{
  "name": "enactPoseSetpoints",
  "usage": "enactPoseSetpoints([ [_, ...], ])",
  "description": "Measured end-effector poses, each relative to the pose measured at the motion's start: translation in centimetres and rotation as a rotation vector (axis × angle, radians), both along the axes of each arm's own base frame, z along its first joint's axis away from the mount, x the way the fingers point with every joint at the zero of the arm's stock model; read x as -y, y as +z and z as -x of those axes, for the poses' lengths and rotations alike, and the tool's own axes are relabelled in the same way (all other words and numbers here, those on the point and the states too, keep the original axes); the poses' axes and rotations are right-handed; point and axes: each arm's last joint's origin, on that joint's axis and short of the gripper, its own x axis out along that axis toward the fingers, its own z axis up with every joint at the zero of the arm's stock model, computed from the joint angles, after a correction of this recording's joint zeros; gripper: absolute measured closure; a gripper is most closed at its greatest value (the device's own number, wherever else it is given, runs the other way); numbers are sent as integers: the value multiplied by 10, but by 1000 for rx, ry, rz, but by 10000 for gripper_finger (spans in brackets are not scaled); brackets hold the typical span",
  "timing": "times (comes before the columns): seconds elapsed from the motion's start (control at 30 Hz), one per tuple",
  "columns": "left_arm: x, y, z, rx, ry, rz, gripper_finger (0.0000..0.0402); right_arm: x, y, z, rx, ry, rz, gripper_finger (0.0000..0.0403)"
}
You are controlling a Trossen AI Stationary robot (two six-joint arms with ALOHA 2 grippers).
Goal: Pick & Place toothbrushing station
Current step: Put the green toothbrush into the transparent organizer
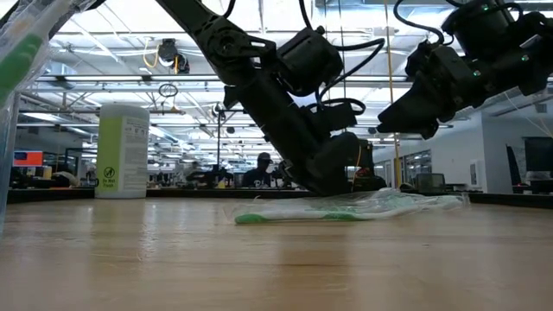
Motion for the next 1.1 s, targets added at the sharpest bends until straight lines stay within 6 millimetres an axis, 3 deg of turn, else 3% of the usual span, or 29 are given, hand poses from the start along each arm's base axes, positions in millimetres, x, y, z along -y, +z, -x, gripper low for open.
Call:
enactPoseSetpoints([
  [0.13,-1,0,0,-4,-14,9,364,1,7,0,50,-10,47,232],
  [0.2,-1,2,1,-7,-33,0,387,1,12,2,81,-30,98,232],
  [0.37,-2,27,10,-20,-78,-35,390,4,33,8,213,-125,283,232],
  [0.57,-3,98,24,133,-107,-89,395,7,54,19,329,-299,415,232],
  [0.73,1,131,52,305,-137,-102,397,8,54,24,302,-360,418,232],
  [0.83,1,130,76,421,-168,-45,397,8,53,24,297,-359,416,232],
  [0.93,3,114,99,520,-207,3,398,8,52,24,291,-357,396,232],
  [1.1,6,108,124,773,-265,62,398,8,47,21,280,-351,322,232],
])
